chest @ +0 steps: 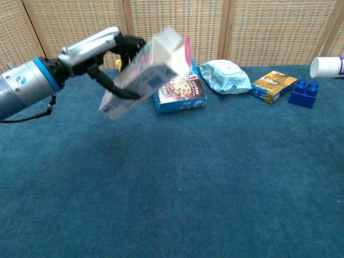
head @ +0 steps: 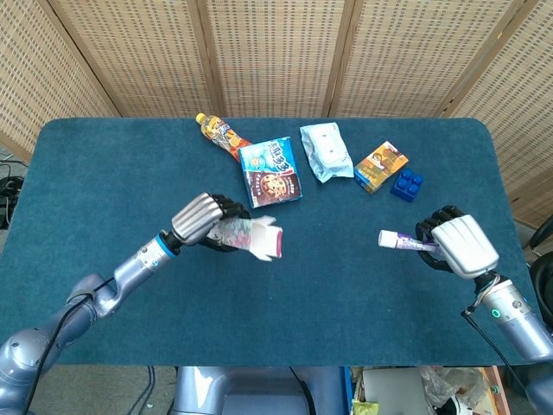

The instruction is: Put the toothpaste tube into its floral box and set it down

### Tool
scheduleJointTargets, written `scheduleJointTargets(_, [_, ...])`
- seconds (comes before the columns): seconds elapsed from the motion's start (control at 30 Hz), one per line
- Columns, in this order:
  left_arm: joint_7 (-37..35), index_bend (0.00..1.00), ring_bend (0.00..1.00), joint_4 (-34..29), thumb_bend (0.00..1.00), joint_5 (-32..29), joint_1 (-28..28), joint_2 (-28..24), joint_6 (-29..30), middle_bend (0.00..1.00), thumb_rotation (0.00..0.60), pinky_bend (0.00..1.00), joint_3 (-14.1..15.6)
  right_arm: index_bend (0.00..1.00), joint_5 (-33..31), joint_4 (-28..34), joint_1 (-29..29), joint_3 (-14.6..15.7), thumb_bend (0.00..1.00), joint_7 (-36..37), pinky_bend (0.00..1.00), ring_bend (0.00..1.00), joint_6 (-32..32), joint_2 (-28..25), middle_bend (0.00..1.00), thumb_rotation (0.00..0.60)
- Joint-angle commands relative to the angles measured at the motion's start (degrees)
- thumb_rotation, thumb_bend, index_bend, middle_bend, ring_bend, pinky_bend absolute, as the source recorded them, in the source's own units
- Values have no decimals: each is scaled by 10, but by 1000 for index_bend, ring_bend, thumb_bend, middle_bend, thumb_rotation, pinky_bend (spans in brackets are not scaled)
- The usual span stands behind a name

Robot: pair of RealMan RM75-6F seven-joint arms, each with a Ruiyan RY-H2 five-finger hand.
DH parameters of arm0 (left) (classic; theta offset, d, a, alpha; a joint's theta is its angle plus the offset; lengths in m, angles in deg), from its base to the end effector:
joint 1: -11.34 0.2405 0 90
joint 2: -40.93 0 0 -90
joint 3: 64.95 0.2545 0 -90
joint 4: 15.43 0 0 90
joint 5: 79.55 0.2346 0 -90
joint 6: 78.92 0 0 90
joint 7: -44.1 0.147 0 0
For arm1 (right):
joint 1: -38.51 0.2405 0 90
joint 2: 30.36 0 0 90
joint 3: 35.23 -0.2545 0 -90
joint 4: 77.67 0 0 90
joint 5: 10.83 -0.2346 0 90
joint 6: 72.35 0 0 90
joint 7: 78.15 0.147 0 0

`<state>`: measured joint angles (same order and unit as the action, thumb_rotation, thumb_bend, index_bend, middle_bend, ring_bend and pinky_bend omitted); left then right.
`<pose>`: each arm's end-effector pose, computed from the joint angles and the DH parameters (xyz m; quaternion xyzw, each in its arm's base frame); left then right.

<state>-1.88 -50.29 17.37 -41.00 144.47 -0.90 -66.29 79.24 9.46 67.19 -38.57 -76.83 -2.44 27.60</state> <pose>-0.1352 0.4152 -0.0255 -0.7209 -0.2932 -0.5946 0.2019 -0.2542 -0.3151 0.1489 0.7466 -0.2456 0.3724 0.4935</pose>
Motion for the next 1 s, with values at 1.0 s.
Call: scheduleJointTargets(1.0, [25,663,580,-26,274,-85,-132,122,-170,584,600,626,-102,640,-11,243,121,-126,557,-385,322,417,-121,-218,604,600])
